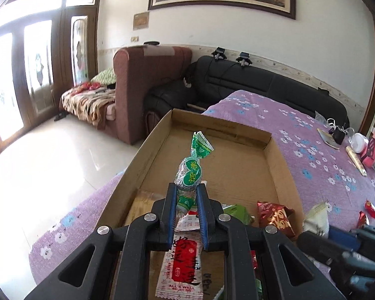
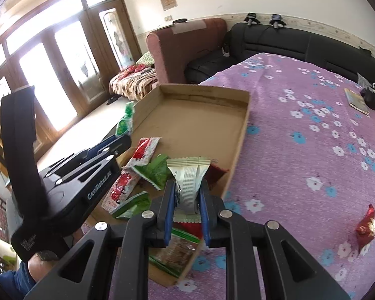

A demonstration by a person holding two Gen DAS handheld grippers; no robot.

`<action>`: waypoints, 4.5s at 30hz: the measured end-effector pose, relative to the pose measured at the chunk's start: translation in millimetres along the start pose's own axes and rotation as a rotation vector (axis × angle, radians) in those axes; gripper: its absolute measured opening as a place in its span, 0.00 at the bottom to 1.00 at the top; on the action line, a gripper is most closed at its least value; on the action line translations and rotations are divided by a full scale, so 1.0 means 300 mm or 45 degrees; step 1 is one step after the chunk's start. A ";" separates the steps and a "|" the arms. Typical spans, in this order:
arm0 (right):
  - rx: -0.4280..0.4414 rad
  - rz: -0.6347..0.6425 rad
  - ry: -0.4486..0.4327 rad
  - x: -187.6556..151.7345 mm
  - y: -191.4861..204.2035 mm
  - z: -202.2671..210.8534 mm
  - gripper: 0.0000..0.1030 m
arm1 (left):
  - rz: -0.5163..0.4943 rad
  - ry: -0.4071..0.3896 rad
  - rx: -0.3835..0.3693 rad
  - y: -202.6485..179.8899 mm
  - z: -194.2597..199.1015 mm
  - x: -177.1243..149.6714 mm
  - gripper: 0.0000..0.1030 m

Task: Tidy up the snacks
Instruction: 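Open both grippers over the box to drop the candy and bar, then move both open grippers back toward the red packets on the table, then grasp the dark red packet with the left gripper while the right grasps the red bar packet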

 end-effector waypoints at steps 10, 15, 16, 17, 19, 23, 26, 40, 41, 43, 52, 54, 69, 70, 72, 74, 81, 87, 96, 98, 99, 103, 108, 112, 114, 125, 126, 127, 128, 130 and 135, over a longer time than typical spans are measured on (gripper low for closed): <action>-0.006 0.016 0.050 -0.013 0.023 -0.069 0.17 | 0.019 0.038 -0.030 0.009 -0.020 -0.004 0.16; -0.005 0.009 0.062 -0.019 0.025 -0.085 0.17 | 0.020 0.051 -0.031 0.014 -0.028 -0.003 0.16; -0.005 0.009 0.063 -0.020 0.025 -0.086 0.17 | 0.020 0.052 -0.031 0.012 -0.029 -0.004 0.16; -0.005 0.010 0.065 -0.019 0.023 -0.091 0.17 | 0.019 0.052 -0.031 0.012 -0.029 -0.004 0.16; -0.002 0.009 0.070 -0.023 0.024 -0.096 0.17 | 0.019 0.053 -0.030 0.013 -0.032 -0.004 0.16; 0.000 0.012 0.070 -0.022 0.023 -0.100 0.17 | 0.018 0.050 -0.028 0.015 -0.032 -0.004 0.16; 0.010 0.014 0.073 -0.025 0.026 -0.101 0.18 | 0.018 0.050 -0.022 0.015 -0.037 -0.004 0.16; 0.021 0.014 0.046 -0.024 0.028 -0.064 0.18 | 0.007 0.034 -0.004 0.008 -0.025 -0.010 0.16; 0.022 0.014 0.044 -0.025 0.030 -0.060 0.18 | 0.005 0.032 -0.002 0.008 -0.022 -0.011 0.16; 0.026 0.013 0.040 -0.024 0.030 -0.052 0.18 | 0.004 0.032 0.001 0.008 -0.020 -0.013 0.17; 0.029 -0.009 0.032 -0.027 0.020 -0.026 0.18 | -0.003 0.018 0.012 0.009 -0.006 -0.010 0.42; 0.027 -0.014 0.029 -0.025 0.014 -0.020 0.18 | -0.006 0.021 0.007 0.009 -0.006 -0.011 0.48; 0.032 -0.166 -0.049 0.000 -0.138 0.083 0.19 | -0.048 -0.034 -0.018 -0.059 0.069 0.026 0.57; 0.033 -0.177 -0.053 0.000 -0.149 0.089 0.19 | -0.057 -0.033 -0.024 -0.071 0.074 0.028 0.57; 0.027 -0.212 -0.070 0.006 -0.190 0.112 0.19 | -0.076 -0.033 -0.038 -0.098 0.083 0.029 0.57; 0.023 -0.237 -0.087 0.009 -0.223 0.138 0.19 | -0.102 -0.036 -0.056 -0.133 0.096 0.032 0.57; -0.060 -0.355 -0.161 0.019 -0.432 0.269 0.26 | -0.222 -0.052 -0.146 -0.304 0.148 0.029 0.61; -0.201 -0.454 -0.214 0.002 -0.684 0.373 0.27 | -0.368 -0.021 -0.198 -0.480 0.166 -0.005 0.62; -0.321 -0.725 -0.254 -0.129 -1.081 0.413 0.27 | -0.528 0.061 -0.306 -0.697 0.187 -0.071 0.66; -0.376 -0.719 -0.239 -0.142 -1.123 0.398 0.27 | -0.556 0.077 -0.318 -0.730 0.193 -0.083 0.66; -0.400 -0.729 -0.221 -0.153 -1.146 0.383 0.27 | -0.566 0.084 -0.333 -0.747 0.201 -0.088 0.66; -0.392 -0.785 -0.155 -0.185 -1.191 0.335 0.27 | -0.584 0.087 -0.341 -0.772 0.210 -0.112 0.68; -0.329 -0.812 -0.085 -0.208 -1.196 0.303 0.27 | -0.570 0.135 -0.356 -0.768 0.198 -0.130 0.68; -0.288 -0.791 -0.026 -0.213 -1.163 0.282 0.29 | -0.565 0.151 -0.360 -0.761 0.190 -0.141 0.68; -0.260 -0.758 -0.001 -0.208 -1.135 0.279 0.33 | -0.567 0.163 -0.363 -0.761 0.184 -0.146 0.68; -0.228 -0.856 -0.111 -0.207 -1.182 0.373 0.33 | -0.696 0.298 -0.640 -0.930 0.159 -0.155 0.81; -0.241 -0.863 -0.111 -0.210 -1.191 0.374 0.33 | -0.729 0.332 -0.680 -0.965 0.146 -0.166 0.81; -0.248 -0.862 -0.109 -0.209 -1.195 0.373 0.33 | -0.767 0.344 -0.678 -0.995 0.126 -0.176 0.81; -0.257 -0.861 -0.110 -0.210 -1.197 0.371 0.33 | -0.804 0.354 -0.662 -1.018 0.106 -0.187 0.81; -0.271 -0.853 -0.102 -0.210 -1.201 0.368 0.33 | -0.879 0.422 -0.657 -1.064 0.062 -0.223 0.82; -0.297 -0.817 -0.073 -0.209 -1.195 0.346 0.33 | -0.948 0.433 -0.647 -1.125 0.022 -0.277 0.81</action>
Point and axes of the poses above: each gripper's, at about its wrist camera, not at the fingertips, and z roughly against the way its jaws point, y to its left, x to its top, the point moved 4 cm from there along -z, roughly the way its jaws point, and after that the axes turned 4 degrees about -x, right-handed, at the moved point
